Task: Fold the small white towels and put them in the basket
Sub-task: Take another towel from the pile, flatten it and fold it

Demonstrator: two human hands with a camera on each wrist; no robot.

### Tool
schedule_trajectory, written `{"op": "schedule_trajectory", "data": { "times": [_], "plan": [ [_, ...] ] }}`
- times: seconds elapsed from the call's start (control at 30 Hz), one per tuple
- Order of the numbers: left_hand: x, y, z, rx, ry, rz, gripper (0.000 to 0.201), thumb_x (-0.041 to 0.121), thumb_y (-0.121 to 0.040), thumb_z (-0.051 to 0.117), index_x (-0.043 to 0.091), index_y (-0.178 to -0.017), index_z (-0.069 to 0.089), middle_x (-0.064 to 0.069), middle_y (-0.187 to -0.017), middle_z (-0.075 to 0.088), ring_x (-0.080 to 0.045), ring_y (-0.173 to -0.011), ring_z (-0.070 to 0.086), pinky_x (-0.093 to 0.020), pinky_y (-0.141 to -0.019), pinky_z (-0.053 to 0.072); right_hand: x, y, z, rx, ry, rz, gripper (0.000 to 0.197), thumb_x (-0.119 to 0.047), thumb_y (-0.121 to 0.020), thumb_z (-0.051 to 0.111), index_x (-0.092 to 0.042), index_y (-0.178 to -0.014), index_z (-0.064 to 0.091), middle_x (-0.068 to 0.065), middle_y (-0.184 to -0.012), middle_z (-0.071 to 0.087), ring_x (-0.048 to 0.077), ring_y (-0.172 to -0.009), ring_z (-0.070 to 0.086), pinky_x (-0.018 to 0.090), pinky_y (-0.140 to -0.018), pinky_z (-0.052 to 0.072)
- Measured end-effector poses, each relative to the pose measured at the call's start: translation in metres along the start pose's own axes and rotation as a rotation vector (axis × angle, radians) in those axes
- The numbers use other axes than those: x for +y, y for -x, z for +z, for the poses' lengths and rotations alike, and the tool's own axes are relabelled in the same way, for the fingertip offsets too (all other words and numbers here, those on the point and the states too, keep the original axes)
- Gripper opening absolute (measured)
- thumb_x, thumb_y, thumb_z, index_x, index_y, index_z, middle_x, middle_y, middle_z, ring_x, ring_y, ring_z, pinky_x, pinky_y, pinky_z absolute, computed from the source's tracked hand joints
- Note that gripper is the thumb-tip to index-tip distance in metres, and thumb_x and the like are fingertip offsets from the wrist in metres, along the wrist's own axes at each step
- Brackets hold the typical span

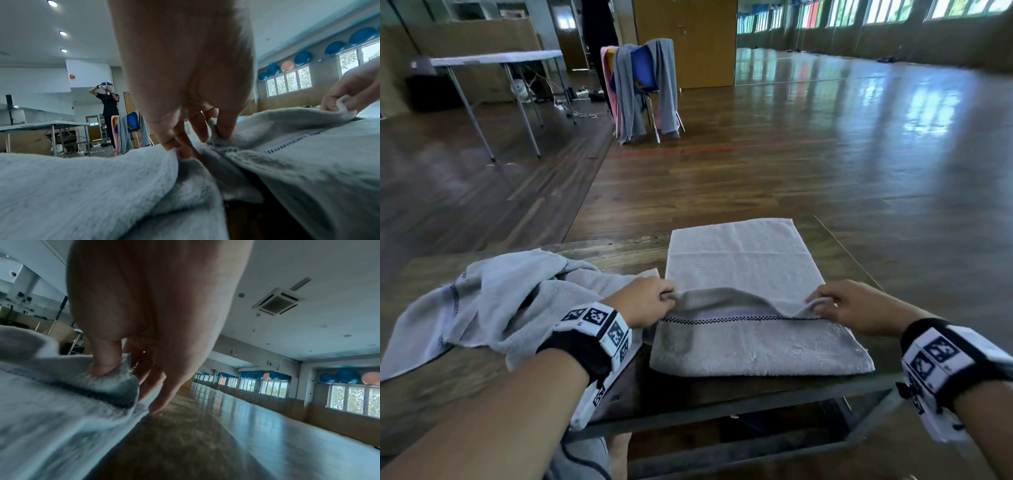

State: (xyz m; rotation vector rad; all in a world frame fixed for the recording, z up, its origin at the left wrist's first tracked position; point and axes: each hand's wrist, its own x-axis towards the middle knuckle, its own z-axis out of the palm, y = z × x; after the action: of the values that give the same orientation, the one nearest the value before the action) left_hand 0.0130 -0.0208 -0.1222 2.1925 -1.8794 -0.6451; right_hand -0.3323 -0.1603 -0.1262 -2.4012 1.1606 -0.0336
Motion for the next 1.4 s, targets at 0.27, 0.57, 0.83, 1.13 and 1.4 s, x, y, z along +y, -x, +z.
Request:
{"op": "schedule_trajectory", "data": {
  "times": [0.27,0.57,0.83,1.13,1.4],
  "plan": [
    [0.014,0.005,-0.025,-0.040,-0.005,-0.008,0.020,0.014,-0.089,0.057,0.002,-0.073,0.058,-0.008,-0.070,0.053,-0.018,-0.064,0.047,-0.031,-0.062,0.036,-0.001,0.007,-0.022,0.041,-0.014,-0.051,0.023,-0.024,-0.093,0.068,-0.026,-0.070,0.066,-0.005,-0.069,0.067,0.016,-0.068,0.060,0.037,-0.069,0.048],
    [0.000,-0.002,-0.002,0.076,-0.026,0.000,0.015,0.014,-0.098,0.054,0.010,-0.098,0.069,-0.001,-0.097,0.071,-0.018,-0.089,0.063,-0.029,-0.079,0.046,-0.006,-0.008,0.004,0.039,0.056,-0.064,0.016,-0.026,-0.100,0.059,-0.022,-0.110,0.071,-0.011,-0.108,0.068,0.011,-0.097,0.064,0.029,-0.084,0.048],
    [0.019,-0.004,-0.030,-0.190,-0.018,-0.027,0.018,0.016,-0.086,0.059,0.013,-0.070,0.066,-0.002,-0.067,0.063,-0.013,-0.063,0.057,-0.030,-0.064,0.045,0.010,-0.001,-0.027,-0.085,0.110,0.048,0.025,-0.025,-0.089,0.063,-0.012,-0.067,0.061,0.004,-0.068,0.062,0.014,-0.065,0.054,0.040,-0.070,0.049],
    [0.015,-0.022,-0.014,0.173,0.030,-0.019,0.021,0.018,-0.095,0.059,0.003,-0.085,0.069,0.001,-0.067,0.060,-0.008,-0.055,0.047,-0.023,-0.052,0.033,0.015,-0.016,-0.006,0.237,0.064,0.028,0.027,-0.027,-0.098,0.059,-0.034,-0.072,0.055,-0.012,-0.073,0.061,0.013,-0.072,0.060,0.030,-0.062,0.040],
    [0.028,-0.024,-0.021,-0.194,-0.101,-0.146,0.021,0.020,-0.086,0.060,0.017,-0.065,0.062,-0.003,-0.068,0.054,-0.018,-0.060,0.042,-0.025,-0.054,0.030,0.017,-0.010,-0.025,-0.107,0.029,0.056,0.019,-0.024,-0.088,0.067,-0.020,-0.069,0.067,-0.011,-0.067,0.062,0.011,-0.067,0.058,0.032,-0.070,0.048]
  ]
}}
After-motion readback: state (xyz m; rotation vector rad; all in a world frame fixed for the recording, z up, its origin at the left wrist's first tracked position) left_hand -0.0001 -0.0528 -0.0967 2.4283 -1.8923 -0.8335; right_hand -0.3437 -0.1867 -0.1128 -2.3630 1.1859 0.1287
